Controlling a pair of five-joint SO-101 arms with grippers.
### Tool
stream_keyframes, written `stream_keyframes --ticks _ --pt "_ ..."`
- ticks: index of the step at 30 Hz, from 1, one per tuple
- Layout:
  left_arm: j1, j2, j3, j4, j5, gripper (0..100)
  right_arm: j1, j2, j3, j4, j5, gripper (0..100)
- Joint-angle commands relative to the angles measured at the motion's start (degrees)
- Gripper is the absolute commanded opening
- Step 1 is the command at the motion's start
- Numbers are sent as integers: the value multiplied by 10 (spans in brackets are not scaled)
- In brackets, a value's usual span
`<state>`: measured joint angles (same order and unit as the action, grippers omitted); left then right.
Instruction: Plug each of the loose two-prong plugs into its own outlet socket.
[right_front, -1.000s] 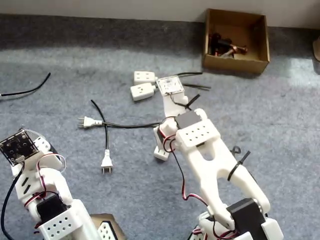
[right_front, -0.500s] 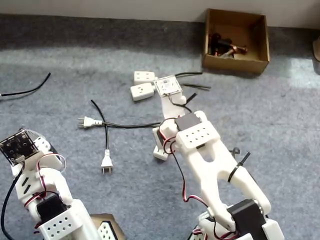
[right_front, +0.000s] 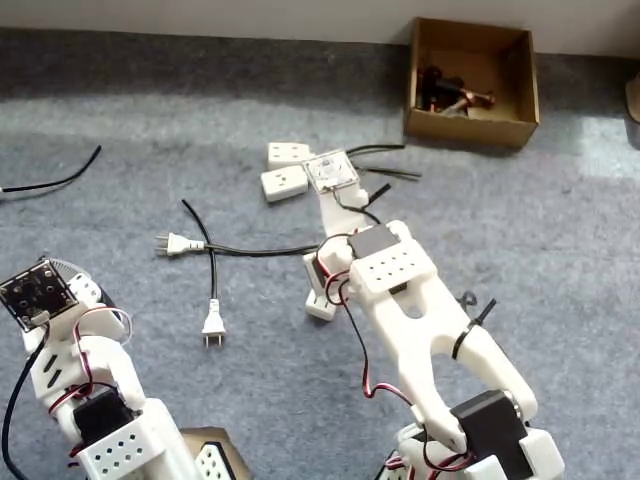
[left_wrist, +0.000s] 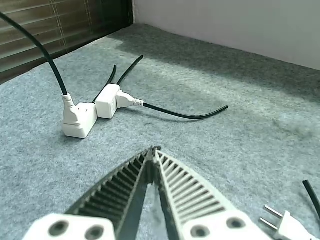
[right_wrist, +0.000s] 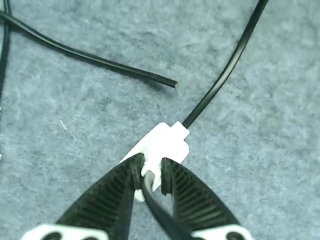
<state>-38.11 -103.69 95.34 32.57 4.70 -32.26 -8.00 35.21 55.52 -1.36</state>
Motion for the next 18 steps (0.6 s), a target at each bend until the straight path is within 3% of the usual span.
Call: stream_keyframes --ticks 1,18 --pt "7 -8 -6 -2 6 7 -16 33 7 -7 10 6" --pt "7 -8 -6 -1 6 7 -34 33 13 -31 10 6"
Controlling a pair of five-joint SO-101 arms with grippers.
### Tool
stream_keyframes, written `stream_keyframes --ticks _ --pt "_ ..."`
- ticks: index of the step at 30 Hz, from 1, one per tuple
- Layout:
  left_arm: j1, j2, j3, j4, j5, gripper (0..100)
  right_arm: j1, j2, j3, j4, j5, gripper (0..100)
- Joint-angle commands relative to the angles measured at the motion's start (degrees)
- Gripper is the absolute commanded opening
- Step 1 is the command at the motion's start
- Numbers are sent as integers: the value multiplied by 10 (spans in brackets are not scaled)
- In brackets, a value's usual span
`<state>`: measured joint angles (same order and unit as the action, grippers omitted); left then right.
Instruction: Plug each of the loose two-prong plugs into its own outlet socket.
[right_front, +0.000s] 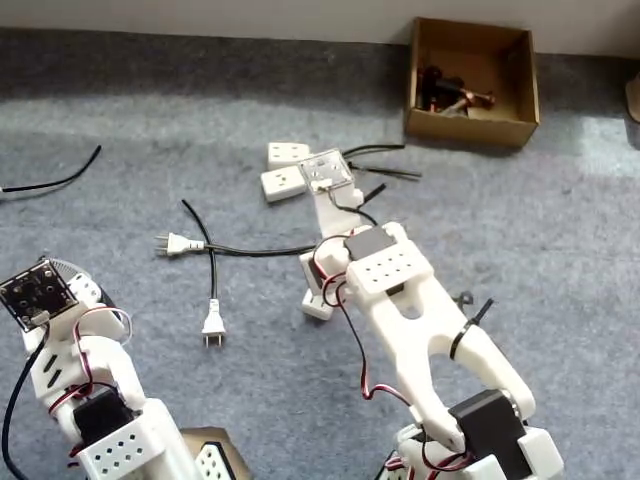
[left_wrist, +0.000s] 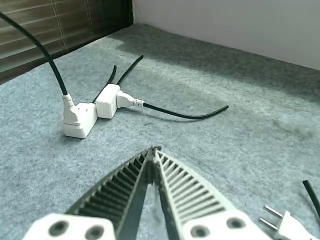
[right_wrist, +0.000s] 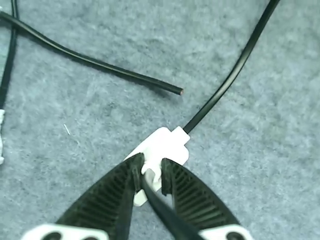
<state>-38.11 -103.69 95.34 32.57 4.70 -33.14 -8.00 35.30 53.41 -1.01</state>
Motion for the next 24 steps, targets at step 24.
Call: stream_keyframes --ticks 24 --pt "7 -8 -6 -1 6 7 -25 29 12 -9 18 46"
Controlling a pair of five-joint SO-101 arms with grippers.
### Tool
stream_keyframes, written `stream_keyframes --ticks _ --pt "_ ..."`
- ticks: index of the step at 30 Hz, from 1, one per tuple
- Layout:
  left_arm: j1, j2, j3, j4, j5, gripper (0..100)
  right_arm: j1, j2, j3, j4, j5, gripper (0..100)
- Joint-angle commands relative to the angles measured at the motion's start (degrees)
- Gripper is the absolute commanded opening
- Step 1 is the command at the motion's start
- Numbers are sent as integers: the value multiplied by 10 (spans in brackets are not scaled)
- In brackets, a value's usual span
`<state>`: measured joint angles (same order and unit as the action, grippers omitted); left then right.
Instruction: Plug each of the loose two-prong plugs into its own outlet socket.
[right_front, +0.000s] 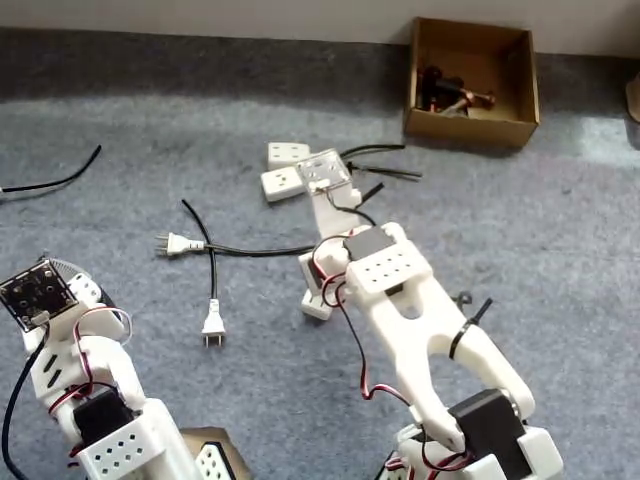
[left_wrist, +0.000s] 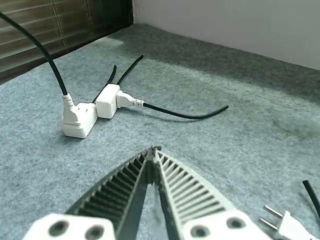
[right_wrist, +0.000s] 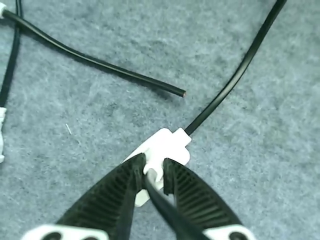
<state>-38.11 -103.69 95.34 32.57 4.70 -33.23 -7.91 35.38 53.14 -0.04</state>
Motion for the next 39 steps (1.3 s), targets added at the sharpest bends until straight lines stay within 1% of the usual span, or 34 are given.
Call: stream_keyframes --ticks 1,6,11,20,23,27,31,35,39 --pt "7 -8 -6 -1 6 7 -24 28 11 -7 8 46" --pt "7 -8 -5 -1 6 7 -24 28 10 -7 21 50" --pt "7 -8 -5 -2 6 7 -24 27 9 -7 25 111" --pt "7 -8 -5 -2 6 7 -24 26 5 -2 25 117" --pt "7 -8 -5 -2 6 7 -22 25 4 27 36 119" --pt "7 -8 -5 -2 6 7 -22 -20 4 33 40 153" --pt "7 -8 -5 -2 6 7 -13 -83 4 37 40 156" --pt "7 -8 -5 -2 6 7 8 -131 3 68 40 156" --pt "22 -8 -5 0 4 7 16 -167 -13 95 49 156"
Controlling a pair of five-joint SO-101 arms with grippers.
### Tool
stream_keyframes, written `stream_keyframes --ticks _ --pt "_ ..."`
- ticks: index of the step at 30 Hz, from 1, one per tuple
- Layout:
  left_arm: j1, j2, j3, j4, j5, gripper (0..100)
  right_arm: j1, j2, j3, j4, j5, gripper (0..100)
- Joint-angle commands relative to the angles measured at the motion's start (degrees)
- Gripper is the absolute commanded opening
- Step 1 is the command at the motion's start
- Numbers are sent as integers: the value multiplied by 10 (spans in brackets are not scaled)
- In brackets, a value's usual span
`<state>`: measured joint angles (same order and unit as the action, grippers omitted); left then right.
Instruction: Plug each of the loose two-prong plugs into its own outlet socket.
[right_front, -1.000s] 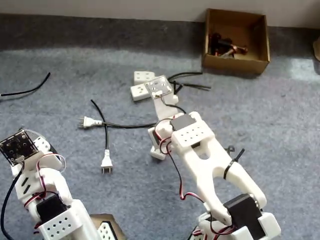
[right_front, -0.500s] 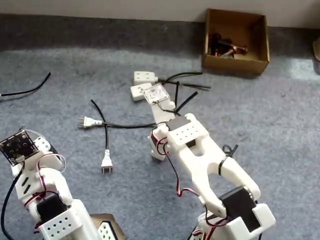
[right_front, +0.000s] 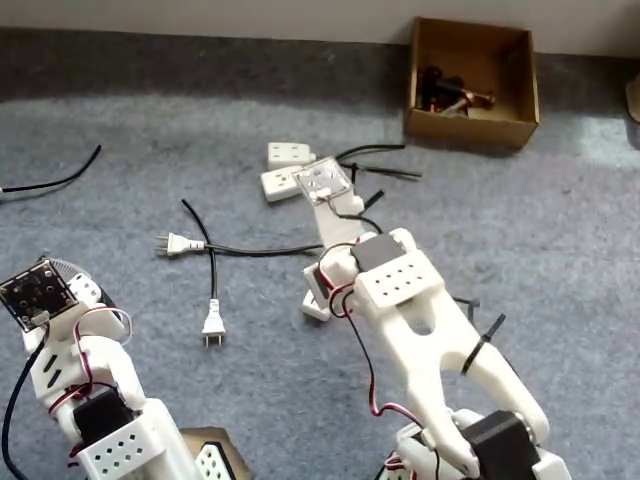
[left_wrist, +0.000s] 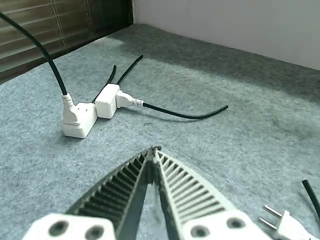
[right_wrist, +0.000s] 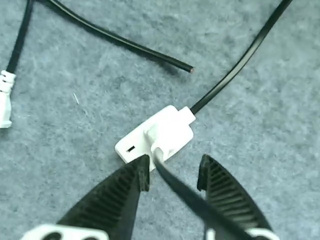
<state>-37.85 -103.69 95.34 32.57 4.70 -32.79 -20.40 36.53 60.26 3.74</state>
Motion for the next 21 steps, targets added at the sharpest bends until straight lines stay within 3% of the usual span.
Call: stream_keyframes --ticks 1,7,14,21 --pt "21 -8 -5 0 4 7 12 -53 -29 33 11 156" --pt "28 -8 -5 1 4 7 15 -109 -55 73 11 156" --pt "61 -8 -5 2 -2 10 68 -196 -55 106 11 156" --pt "132 -8 -6 28 -90 10 137 -288 -32 106 11 156"
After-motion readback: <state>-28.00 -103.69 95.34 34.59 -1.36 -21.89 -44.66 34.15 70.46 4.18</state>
